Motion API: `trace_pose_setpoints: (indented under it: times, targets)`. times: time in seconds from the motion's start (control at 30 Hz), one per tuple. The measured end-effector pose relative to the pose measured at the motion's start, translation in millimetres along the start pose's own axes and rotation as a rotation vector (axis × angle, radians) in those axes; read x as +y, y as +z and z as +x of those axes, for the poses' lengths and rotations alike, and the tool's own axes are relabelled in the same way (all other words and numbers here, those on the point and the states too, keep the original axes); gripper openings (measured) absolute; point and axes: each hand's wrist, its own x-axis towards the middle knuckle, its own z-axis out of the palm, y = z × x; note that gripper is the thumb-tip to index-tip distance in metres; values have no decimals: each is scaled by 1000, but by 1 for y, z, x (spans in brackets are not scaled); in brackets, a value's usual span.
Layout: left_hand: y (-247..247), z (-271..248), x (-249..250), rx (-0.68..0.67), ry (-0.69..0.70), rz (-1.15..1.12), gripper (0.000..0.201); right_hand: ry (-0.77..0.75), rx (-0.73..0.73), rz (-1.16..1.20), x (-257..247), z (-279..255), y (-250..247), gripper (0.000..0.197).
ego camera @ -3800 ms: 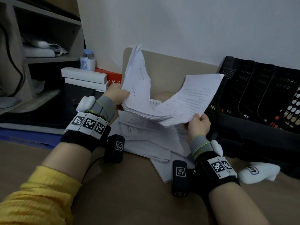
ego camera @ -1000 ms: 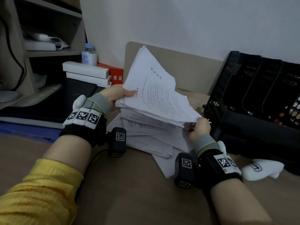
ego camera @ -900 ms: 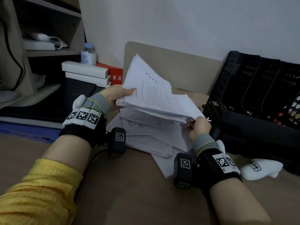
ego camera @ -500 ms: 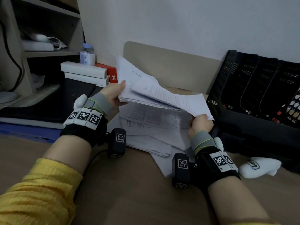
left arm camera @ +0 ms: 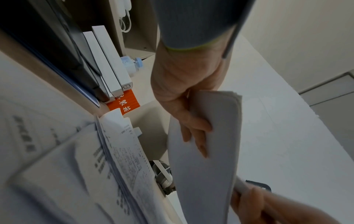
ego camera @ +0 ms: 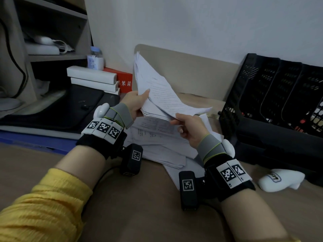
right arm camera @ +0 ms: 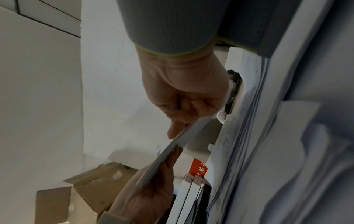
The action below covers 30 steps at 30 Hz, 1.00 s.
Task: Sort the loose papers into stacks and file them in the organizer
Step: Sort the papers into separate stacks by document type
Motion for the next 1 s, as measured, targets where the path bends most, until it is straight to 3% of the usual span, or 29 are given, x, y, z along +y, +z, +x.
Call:
trace_pose_setpoints:
  times: [0.17, 0.33, 0.5, 0.6, 0.7, 0.83, 1.0]
  targets:
    - [7, -3, -2, -26, 16, 20, 41, -23, -137, -48, -5, -10, 11, 16]
    - [8, -5, -2, -23, 20, 94, 38, 37, -185, -118, -7, -16, 17, 30]
    - [5, -5, -1, 2, 20, 113, 34, 128, -97, 14, -8, -14, 12, 36]
    - [0, -5, 2, 4, -1, 104, 35, 204, -22, 334, -2, -4, -3, 31]
    - [-2, -5, 4, 0, -6, 115, 35, 242, -1, 481, 6, 1, -14, 26]
    - [-5, -3, 5, 13, 5, 98, 34, 188, 26, 414, 4, 4, -10, 18]
    - [-7, -3, 5, 0, -4, 63, 37, 173, -41, 238, 0, -3, -1, 8]
